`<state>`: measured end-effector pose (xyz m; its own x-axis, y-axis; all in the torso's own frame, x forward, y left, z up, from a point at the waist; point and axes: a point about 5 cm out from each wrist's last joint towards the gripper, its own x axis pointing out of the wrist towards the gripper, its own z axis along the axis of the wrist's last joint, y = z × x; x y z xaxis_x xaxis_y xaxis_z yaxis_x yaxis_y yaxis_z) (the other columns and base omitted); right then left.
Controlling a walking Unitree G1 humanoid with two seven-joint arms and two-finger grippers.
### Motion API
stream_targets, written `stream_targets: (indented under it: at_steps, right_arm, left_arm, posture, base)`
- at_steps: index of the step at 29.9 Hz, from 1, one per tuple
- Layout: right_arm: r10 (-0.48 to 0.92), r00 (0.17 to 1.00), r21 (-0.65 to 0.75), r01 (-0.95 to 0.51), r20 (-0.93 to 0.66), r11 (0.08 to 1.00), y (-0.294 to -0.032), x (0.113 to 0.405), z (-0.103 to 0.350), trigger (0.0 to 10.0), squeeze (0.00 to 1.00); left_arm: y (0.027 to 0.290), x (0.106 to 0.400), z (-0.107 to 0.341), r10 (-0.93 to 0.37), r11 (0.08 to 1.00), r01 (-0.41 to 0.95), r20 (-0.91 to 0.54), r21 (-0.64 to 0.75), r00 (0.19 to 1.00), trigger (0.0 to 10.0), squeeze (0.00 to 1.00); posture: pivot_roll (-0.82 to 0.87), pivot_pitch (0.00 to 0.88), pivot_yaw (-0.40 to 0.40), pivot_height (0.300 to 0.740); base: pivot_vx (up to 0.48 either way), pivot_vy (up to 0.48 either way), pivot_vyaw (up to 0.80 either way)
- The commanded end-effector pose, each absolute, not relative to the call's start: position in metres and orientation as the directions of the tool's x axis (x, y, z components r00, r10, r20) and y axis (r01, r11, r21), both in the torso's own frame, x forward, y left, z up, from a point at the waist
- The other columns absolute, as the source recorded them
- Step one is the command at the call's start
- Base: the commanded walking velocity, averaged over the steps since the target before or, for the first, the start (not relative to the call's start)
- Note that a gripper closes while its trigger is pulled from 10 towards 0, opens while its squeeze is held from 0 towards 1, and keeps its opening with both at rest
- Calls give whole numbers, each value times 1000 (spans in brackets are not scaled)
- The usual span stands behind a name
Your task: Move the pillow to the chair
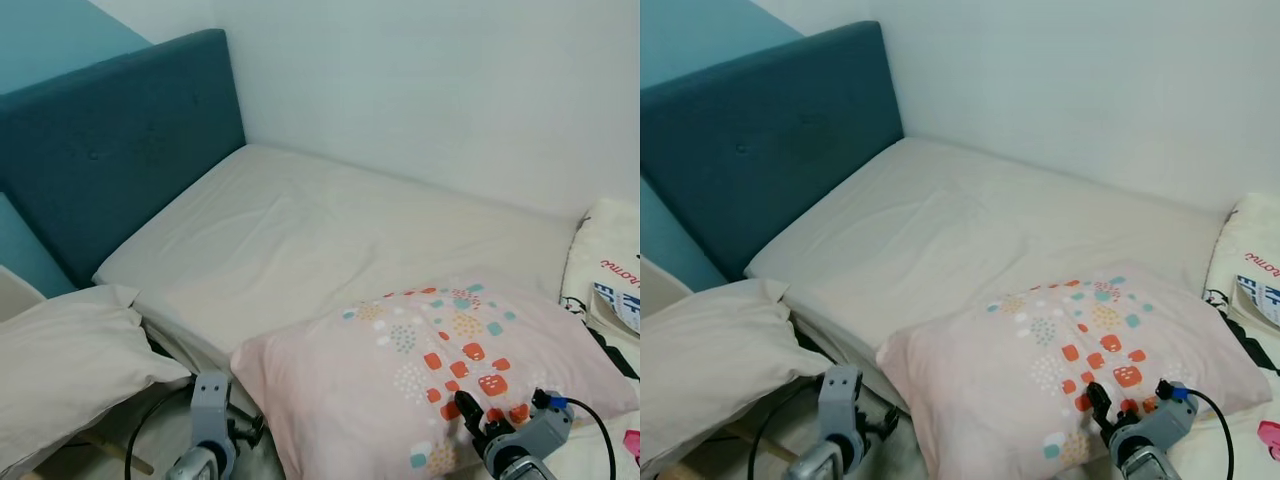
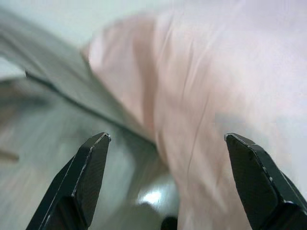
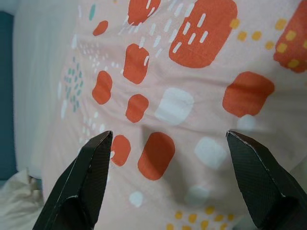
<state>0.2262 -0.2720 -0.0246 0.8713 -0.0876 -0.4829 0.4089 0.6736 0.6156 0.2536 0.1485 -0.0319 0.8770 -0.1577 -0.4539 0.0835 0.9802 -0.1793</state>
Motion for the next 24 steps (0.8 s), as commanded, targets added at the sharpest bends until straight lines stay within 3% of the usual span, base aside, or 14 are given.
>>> stream_targets:
  at_steps: [1,12,24]
  right_arm:
    - [-80,858,631,432,-507,645,-267,218,-33,10000,0]
    - [-76,896,685,387,-438,618,-265,221,-28,10000,0]
    - [-164,916,697,386,-365,604,-283,233,-11,10000,0]
  left_arm:
    - [152,254,-31,-153,979,75,-447,-188,881,10000,0]
    - [150,255,-29,-179,972,94,-418,-215,891,10000,0]
    - [147,259,-24,-212,964,127,-384,-234,899,10000,0]
  posture:
    - [-53,47,73,656]
    - [-49,50,88,611]
    - [-40,47,100,572]
  base:
    - [0,0,0]
    - [0,0,0]
    - [0,0,0]
